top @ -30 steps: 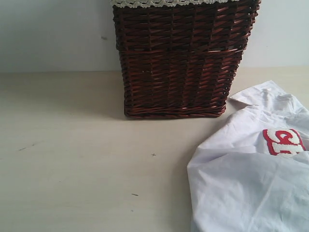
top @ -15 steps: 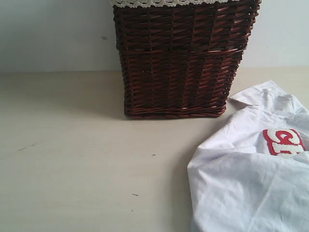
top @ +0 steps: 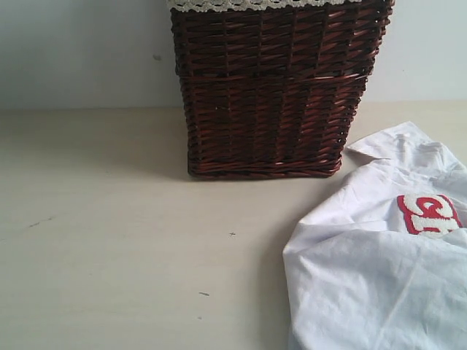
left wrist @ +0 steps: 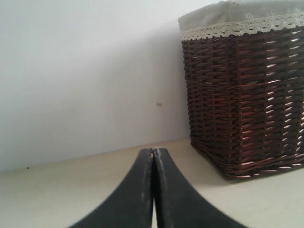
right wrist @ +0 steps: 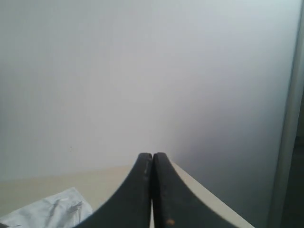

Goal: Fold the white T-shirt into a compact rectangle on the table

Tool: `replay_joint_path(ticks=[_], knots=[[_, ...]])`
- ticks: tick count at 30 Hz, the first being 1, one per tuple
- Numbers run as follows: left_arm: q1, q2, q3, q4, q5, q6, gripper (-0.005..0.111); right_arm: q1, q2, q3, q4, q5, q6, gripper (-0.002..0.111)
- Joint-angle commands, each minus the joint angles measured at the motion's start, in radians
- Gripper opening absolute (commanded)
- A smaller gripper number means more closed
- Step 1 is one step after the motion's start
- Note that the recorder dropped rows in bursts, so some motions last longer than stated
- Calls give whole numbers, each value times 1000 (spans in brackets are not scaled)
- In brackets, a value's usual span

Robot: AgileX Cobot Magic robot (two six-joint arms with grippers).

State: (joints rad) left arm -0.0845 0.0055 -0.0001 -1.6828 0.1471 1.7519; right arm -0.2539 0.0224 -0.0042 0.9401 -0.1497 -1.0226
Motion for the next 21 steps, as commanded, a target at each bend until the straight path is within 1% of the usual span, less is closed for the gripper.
replay_joint_path(ticks=[1, 15, 18, 21], knots=[[-5, -6, 0, -1, 3, -2, 0, 2, 2, 4, -7, -1, -5, 0], [-5, -3, 0, -1, 3, -2, 0, 2, 2, 4, -7, -1, -2, 0], [-5, 54, 0, 57, -28, 94, 0, 2, 2, 4, -7, -1, -2, 0], [-5, 187, -15, 57, -51, 132, 0, 2, 2, 4, -7, -1, -2, 0]])
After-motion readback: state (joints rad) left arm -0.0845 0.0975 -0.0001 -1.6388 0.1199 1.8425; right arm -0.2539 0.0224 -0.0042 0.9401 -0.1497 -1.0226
